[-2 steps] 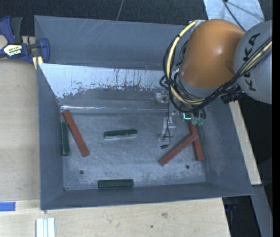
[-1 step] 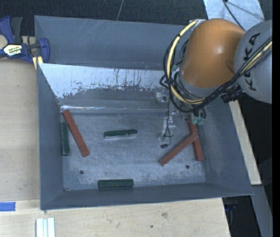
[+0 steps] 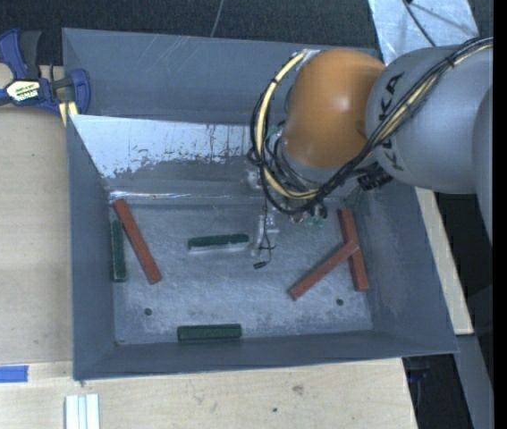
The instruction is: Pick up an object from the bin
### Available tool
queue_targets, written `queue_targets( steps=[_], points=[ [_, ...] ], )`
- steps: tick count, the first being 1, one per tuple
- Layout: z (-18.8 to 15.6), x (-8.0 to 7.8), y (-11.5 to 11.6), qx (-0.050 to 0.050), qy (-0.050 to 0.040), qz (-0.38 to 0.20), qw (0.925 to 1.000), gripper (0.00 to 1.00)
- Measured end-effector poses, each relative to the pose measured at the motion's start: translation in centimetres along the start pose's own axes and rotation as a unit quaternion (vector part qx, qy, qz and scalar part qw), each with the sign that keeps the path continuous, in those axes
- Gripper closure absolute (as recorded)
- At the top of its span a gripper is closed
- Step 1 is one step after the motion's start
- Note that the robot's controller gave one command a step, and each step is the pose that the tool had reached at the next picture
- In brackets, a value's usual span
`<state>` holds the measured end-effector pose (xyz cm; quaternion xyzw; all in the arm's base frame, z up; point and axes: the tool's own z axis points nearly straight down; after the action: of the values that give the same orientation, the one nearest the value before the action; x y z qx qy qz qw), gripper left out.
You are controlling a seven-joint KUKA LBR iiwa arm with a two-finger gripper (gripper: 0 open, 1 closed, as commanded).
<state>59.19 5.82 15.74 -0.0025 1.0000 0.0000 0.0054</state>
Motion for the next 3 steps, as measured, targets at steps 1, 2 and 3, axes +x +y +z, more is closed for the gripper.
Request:
queue_targets(
  steps=[1,2,3],
  points=[
    [2.9,0.1,1.9,-0.001,0.0068,-0.098,0.9952,0.00],
    [8.6,-0.7,6.2,-0.001,0.0036,-0.083,0.9966,1.00],
    [8.6,-0.7,6.2,-0.001,0.0036,-0.083,0.9966,1.00]
  ],
)
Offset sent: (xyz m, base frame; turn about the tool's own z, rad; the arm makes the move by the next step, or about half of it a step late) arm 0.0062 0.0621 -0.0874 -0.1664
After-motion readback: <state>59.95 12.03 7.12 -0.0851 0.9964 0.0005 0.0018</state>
